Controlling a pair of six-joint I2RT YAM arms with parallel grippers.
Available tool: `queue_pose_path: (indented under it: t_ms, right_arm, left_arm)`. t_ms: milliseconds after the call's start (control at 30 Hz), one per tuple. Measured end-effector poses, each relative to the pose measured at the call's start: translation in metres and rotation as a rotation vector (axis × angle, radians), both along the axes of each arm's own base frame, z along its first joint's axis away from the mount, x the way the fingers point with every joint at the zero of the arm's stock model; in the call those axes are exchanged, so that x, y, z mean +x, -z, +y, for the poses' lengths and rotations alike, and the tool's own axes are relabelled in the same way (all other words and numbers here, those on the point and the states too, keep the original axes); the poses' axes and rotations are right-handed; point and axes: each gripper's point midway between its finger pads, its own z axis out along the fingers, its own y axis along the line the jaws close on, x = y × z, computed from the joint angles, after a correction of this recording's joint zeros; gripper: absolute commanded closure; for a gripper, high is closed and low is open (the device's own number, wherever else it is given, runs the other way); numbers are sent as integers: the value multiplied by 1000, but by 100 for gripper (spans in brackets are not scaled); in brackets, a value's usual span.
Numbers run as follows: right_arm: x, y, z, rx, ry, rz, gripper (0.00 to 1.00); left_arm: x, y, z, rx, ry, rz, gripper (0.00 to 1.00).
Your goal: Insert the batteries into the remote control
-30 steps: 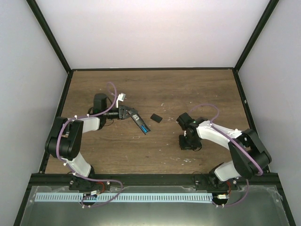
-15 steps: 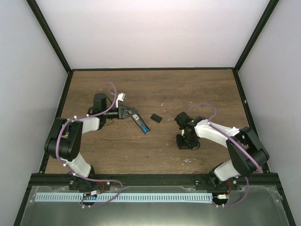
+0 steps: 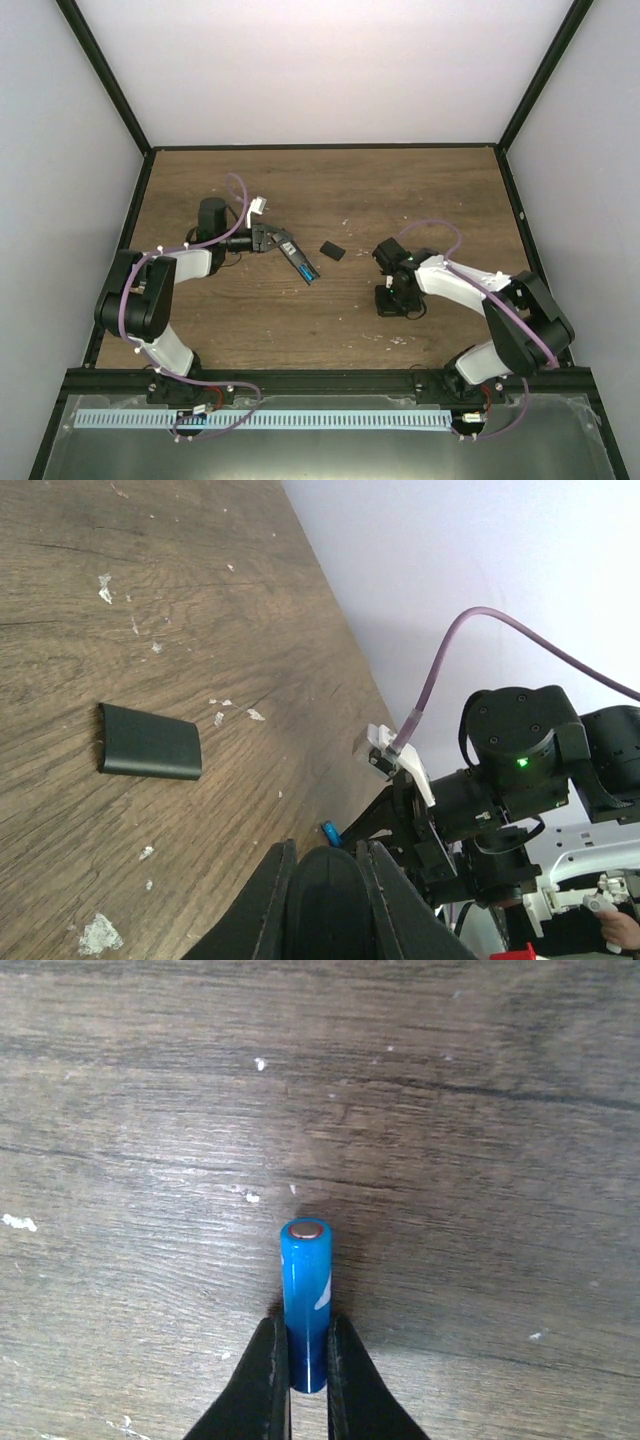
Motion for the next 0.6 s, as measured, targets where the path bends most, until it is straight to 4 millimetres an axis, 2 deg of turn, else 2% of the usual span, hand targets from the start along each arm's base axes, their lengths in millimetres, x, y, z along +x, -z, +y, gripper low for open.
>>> queue_pose_path:
  t_ms: [133,200,267,400,500,600]
  right_arm:
    - [0,-6,2,1,-19,10,99]
    - [6,-19,9,14,-39,4,99]
    - [20,-42,22,53,-61,-26,99]
    - [48,-106,56,179,-119,-113,99]
    - [53,-142,72,260,-169,-140,99]
    - [47,-164,83,312,-218,-130,99]
  left_arm:
    - [-1,-4,-1,-14,8,-7,100]
    - [-2,-8,-2,-30,20,-16,100]
    - [-4,-14,-4,-49,38,-27,100]
    - [-12,-21,-14,-81,98,-32,100]
    - [-21,-21,-29,-96,168,-14,100]
    - [-30,-24,-44,-107,236,-8,100]
